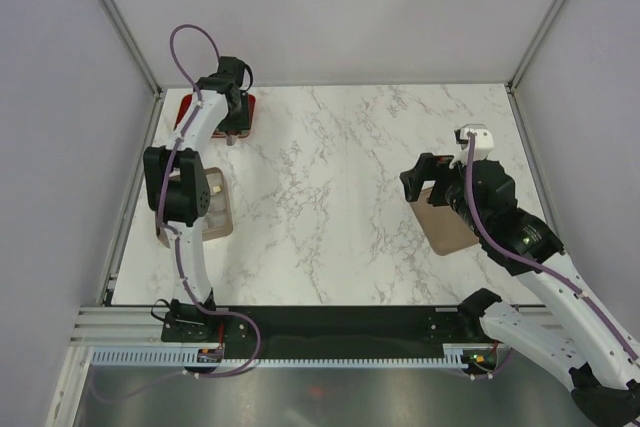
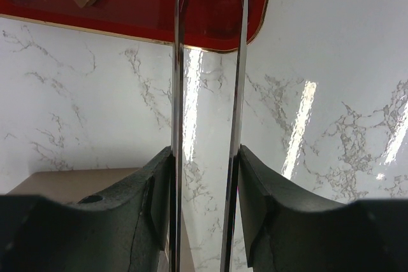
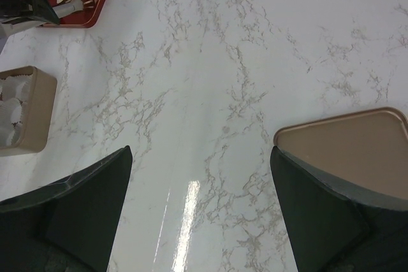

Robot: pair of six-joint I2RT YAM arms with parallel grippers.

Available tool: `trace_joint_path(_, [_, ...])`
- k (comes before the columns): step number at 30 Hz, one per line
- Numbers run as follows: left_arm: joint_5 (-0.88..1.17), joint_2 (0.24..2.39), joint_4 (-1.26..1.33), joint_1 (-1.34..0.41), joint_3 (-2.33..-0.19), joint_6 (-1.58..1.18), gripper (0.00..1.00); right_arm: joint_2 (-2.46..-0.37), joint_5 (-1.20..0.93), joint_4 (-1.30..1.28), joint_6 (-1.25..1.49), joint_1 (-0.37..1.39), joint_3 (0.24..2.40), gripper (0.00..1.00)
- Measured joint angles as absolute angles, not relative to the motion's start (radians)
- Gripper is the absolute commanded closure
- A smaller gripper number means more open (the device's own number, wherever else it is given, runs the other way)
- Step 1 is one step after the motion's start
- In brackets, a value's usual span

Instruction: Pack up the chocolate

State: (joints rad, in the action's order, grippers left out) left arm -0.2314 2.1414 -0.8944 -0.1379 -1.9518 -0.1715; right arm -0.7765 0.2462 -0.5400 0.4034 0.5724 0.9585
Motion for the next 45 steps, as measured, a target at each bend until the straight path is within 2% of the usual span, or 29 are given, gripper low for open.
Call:
trace_joint_path(30, [-0.237,2.198,-0.881,-0.138,-1.981,-0.14,0.51,-0.751,0.272,-0.538,0.403,0.572,0.954,0.02])
trace_joint_path(45, [-0.225,2.198,-0.923,-0.132,-1.983,-0.141,0.59,-0.73,0.286,-0.546,0.4,0.572,0.95,0.02])
